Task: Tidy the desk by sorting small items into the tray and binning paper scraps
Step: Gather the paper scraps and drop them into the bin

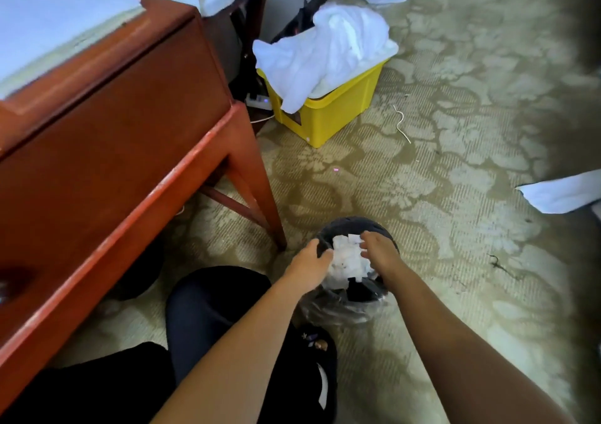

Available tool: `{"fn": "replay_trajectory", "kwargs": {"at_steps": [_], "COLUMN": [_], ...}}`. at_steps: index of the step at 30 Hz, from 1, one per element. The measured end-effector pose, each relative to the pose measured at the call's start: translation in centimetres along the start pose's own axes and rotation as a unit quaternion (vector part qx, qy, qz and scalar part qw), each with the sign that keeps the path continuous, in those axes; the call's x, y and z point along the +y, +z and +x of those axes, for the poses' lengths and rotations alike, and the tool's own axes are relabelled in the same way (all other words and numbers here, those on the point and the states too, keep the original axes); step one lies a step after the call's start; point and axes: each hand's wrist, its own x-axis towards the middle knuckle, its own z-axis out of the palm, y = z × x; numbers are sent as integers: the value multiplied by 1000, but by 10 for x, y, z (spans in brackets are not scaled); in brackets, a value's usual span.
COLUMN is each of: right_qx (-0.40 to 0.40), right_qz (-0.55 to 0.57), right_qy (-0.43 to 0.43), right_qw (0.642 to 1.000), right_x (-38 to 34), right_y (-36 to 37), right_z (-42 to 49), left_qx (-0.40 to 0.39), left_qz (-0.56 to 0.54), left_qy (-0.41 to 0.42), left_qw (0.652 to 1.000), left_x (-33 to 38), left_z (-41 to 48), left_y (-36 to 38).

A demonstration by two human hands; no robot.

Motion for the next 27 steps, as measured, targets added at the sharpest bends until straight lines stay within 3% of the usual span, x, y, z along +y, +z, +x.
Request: {"fn": "replay_trajectory", "kwargs": {"at_steps": [6,9,17,27], "right_qx": [22,18,-58,-158], "right_qz": [-48,-82,-104,-197], "right_qy": [-186,-240,-463,-610], "right_qw": [981,967,878,751], "right_x": [-57,-92,-190,-258], "right_y": [15,21,72,175], "right_z": [-53,-77,-201,-328], "left_qx": [97,119,209,367], "left_qz": [79,134,231,318], "left_qy": [110,153,230,149], "left_qw": [986,972,922,861], "left_x": [6,7,-14,-68], "left_z": [-65,-95,-225,-390], "left_y": [-64,-86,-141,-217]}}
